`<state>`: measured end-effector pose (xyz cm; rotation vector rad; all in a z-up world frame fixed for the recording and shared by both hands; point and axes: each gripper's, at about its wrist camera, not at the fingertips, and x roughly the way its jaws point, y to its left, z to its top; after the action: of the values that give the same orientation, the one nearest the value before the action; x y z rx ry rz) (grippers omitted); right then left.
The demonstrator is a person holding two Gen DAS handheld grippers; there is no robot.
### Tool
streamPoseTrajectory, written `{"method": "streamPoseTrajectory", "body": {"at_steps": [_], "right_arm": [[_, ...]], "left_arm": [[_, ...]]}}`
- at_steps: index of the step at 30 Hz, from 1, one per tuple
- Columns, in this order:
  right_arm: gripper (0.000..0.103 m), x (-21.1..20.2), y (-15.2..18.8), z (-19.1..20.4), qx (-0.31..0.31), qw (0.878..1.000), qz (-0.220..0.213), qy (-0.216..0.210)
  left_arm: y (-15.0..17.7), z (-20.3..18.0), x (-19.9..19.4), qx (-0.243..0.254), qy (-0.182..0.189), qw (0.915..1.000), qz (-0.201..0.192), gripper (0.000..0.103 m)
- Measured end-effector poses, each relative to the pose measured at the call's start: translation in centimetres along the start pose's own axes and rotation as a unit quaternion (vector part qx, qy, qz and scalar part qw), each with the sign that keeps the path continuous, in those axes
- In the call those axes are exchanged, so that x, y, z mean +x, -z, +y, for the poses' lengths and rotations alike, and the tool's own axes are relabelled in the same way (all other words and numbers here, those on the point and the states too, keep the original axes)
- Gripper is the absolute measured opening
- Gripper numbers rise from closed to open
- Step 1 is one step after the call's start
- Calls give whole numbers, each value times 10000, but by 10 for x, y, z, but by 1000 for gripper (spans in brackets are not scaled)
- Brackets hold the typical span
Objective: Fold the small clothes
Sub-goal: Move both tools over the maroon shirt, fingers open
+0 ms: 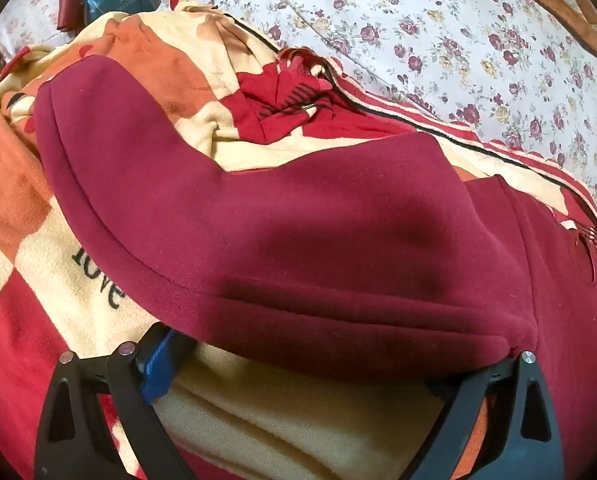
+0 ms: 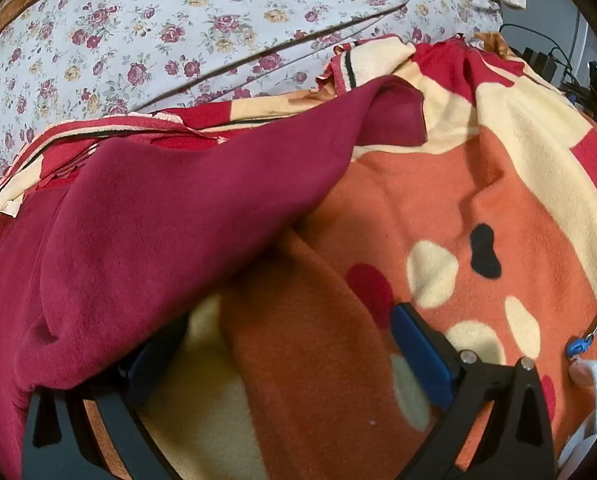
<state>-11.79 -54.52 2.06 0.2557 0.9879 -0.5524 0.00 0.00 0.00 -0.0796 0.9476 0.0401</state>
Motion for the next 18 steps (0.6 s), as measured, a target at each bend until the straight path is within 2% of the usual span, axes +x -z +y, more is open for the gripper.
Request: {"method": "streamPoseTrajectory", "body": {"at_steps": [18], "right_arm": [[103, -1, 1, 0, -3, 10000, -11, 3]], "left_arm": [[3, 4, -11, -103, -57, 9998, 160, 80]]}}
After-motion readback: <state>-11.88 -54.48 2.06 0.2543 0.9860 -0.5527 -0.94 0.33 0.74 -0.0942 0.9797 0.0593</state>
